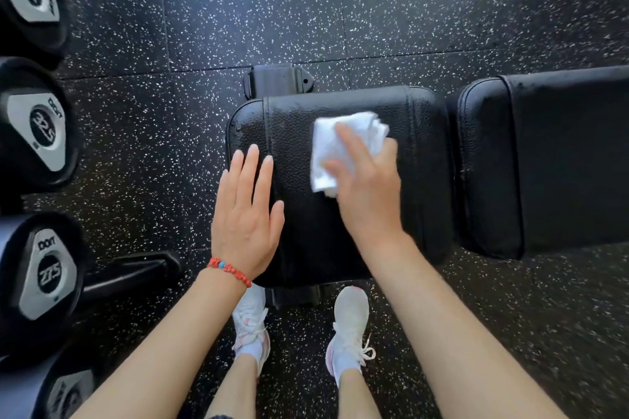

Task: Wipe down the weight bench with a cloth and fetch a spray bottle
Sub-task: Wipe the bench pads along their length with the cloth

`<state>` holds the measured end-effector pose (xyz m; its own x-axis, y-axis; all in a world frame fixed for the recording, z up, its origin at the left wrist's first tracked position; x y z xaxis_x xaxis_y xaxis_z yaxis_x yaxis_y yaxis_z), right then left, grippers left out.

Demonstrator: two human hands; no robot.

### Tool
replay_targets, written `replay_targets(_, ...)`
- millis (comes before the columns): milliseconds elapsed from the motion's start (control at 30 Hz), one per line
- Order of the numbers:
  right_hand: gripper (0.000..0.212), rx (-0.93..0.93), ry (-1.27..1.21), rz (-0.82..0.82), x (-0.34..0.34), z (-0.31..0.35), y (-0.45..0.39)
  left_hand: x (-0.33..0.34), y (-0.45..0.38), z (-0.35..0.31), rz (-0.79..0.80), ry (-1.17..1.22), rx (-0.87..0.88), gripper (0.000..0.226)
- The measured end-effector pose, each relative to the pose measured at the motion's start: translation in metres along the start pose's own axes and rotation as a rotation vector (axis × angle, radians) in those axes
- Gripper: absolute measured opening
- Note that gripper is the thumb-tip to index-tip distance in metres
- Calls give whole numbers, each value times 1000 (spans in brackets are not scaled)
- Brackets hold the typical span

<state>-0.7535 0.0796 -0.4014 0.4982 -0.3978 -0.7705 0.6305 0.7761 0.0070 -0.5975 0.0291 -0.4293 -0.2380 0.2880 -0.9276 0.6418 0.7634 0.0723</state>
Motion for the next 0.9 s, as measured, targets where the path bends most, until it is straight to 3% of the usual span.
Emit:
replay_targets(133, 43, -114, 36, 41, 0, 5, 9, 0, -1, 2, 24, -33, 21, 54)
replay_targets(367, 45, 184, 73, -195, -45, -57, 26, -3, 3, -2, 20, -29, 64, 52)
replay_targets(567, 44, -6, 40, -20, 3, 9, 95, -3, 16, -1, 61, -14, 139, 51)
replay_targets(700, 43, -46, 96, 52, 0, 1, 98, -4, 20, 2, 94, -38, 172, 52)
replay_targets(833, 45, 254, 47, -141, -40, -52, 95, -7, 17, -2, 100, -65, 180, 53)
replay_targets(900, 45, 310, 55, -206, -52, -66, 98, -9, 14, -8, 94, -68, 192, 54)
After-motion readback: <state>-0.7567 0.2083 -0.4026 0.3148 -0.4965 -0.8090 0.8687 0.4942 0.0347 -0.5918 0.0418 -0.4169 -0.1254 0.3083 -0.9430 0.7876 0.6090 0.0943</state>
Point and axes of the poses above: each hand's wrist, its own y-axis away from the middle knuckle, its own x-axis out of the palm, z = x × y, the point moved 6 cm from there along -y, towards the middle knuckle, and after that the axes turned 3 degrees about -x, right-handed, at the moved point
